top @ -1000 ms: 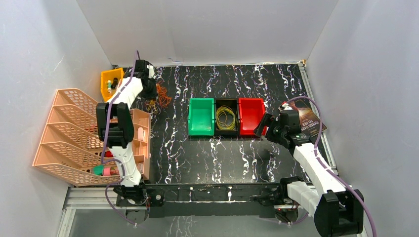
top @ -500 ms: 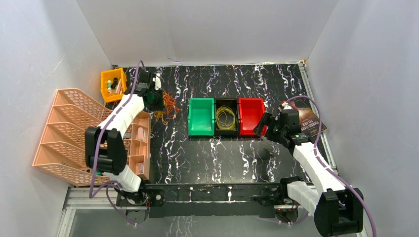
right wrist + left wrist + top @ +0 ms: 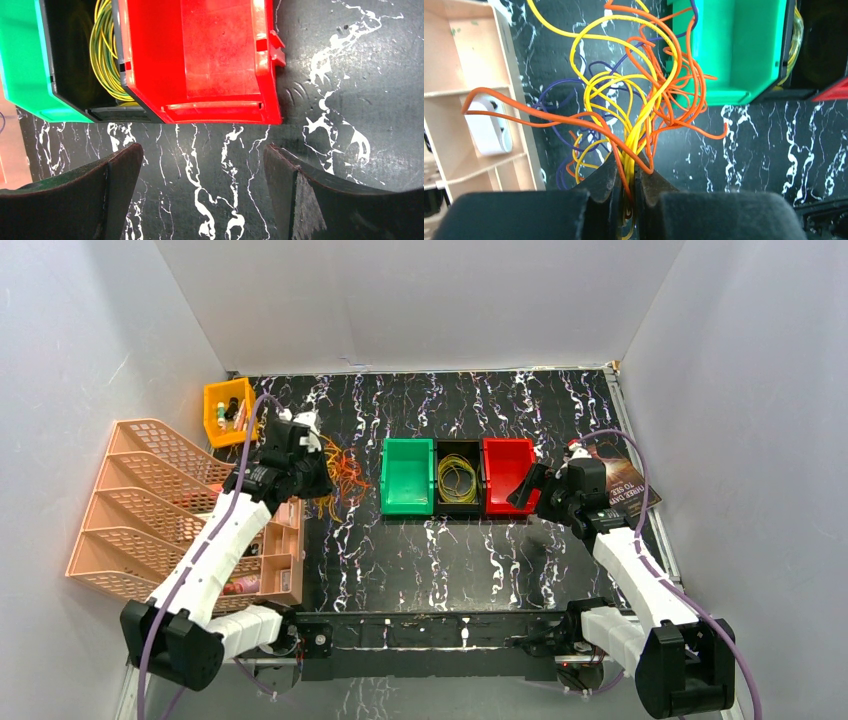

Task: Untangle the cables
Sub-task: Pick up the cable at the center of the board, then place the cable at the center of the board, then untie the cable.

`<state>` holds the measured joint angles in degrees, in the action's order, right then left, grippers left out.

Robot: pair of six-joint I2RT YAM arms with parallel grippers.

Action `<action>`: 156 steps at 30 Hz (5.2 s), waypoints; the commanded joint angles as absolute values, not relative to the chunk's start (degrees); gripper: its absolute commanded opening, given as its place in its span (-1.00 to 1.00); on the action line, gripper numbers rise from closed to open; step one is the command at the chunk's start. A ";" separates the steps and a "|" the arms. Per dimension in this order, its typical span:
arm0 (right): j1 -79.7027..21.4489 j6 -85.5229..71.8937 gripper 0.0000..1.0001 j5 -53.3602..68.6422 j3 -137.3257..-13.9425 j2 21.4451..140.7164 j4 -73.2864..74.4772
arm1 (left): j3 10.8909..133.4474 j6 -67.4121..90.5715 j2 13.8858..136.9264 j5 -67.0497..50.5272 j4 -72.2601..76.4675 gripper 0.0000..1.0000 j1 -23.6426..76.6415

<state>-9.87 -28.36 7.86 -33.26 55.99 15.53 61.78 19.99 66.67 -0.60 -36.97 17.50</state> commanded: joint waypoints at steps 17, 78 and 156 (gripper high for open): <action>-9.75 -26.87 0.97 10.39 -37.15 50.80 8.85 | 55.49 41.41 63.21 12.17 -44.10 -1.00 52.39; -9.70 -31.03 0.97 6.25 -33.45 41.66 13.27 | 63.23 12.05 101.06 4.86 -19.27 -1.00 54.46; -35.21 4.24 0.18 15.79 -62.01 94.20 7.09 | 46.15 31.56 63.75 9.30 -12.97 0.56 41.68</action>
